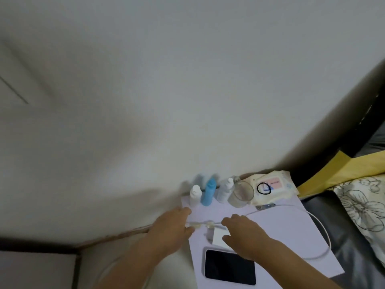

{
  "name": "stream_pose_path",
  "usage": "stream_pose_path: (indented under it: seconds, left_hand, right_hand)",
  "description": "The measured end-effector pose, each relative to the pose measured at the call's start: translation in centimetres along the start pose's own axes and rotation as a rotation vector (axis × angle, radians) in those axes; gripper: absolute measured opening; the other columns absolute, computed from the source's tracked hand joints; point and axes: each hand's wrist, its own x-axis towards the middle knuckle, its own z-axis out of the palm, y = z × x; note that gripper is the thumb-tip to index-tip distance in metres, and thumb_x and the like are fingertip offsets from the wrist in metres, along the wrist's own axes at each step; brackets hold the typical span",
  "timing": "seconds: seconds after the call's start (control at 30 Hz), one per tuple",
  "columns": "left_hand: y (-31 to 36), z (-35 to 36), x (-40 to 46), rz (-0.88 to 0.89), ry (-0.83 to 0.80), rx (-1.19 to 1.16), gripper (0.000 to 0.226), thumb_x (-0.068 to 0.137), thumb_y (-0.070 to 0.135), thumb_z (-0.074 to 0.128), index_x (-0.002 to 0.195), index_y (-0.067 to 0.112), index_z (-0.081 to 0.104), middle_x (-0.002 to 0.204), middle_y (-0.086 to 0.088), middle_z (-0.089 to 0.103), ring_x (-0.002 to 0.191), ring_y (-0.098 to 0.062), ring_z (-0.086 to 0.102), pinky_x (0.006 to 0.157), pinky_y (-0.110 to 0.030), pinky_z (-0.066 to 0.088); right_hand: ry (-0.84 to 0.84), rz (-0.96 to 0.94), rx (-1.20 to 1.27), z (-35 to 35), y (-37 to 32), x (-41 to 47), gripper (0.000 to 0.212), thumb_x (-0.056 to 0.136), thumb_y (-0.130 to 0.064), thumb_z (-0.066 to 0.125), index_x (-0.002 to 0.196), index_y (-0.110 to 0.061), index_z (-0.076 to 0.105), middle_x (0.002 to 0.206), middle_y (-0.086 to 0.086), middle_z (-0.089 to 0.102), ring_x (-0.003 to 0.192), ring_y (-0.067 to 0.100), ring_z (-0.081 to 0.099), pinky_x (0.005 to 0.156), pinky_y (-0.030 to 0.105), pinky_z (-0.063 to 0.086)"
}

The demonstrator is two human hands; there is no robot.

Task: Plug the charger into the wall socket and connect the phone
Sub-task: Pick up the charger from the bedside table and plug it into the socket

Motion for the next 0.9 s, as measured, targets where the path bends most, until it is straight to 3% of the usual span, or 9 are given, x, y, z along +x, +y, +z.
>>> stream_pose_path:
  seconds: [0.3,0.57,0.9]
  left_hand:
    - [-1.7,8.4,4.9,-0.012,-0.069,-0.054,0.047,0.089,0.036,0.047,0.133,0.023,0.038,0.135,-0.001,0.049,0.120,-0.018,0.047,0.102,-0.031,0.039]
    - [-3.3,13.9,8.1,-0.056,-0.131,-0.087,0.048,0.092,0.037,0.043,0.136,0.022,0.033,0.142,0.000,0.041,0.128,-0.017,0.041,0.105,-0.029,0.032]
    - [-4.4,14.9,8.8,-0.076,-0.150,-0.081,0.049,0.093,0.035,0.041,0.139,0.022,0.031,0.145,0.000,0.039,0.133,-0.017,0.037,0.107,-0.029,0.030]
  right_hand:
    - [-0.063,0.075,0.002,7.6,3.0,5.6,0.040,0.092,-0.027,0.044,0.130,-0.016,0.037,0.127,0.008,0.046,0.116,0.027,0.046,0.095,0.038,0.041]
    - [0.001,0.101,-0.010,12.0,4.5,10.2,0.060,0.087,-0.033,0.052,0.139,-0.018,0.025,0.136,0.009,0.040,0.120,0.027,0.043,0.096,0.038,0.039]
    - [0.067,0.083,-0.105,14.0,4.1,11.9,0.058,0.081,-0.012,0.059,0.132,-0.014,0.032,0.125,0.009,0.042,0.111,0.027,0.045,0.086,0.036,0.041]
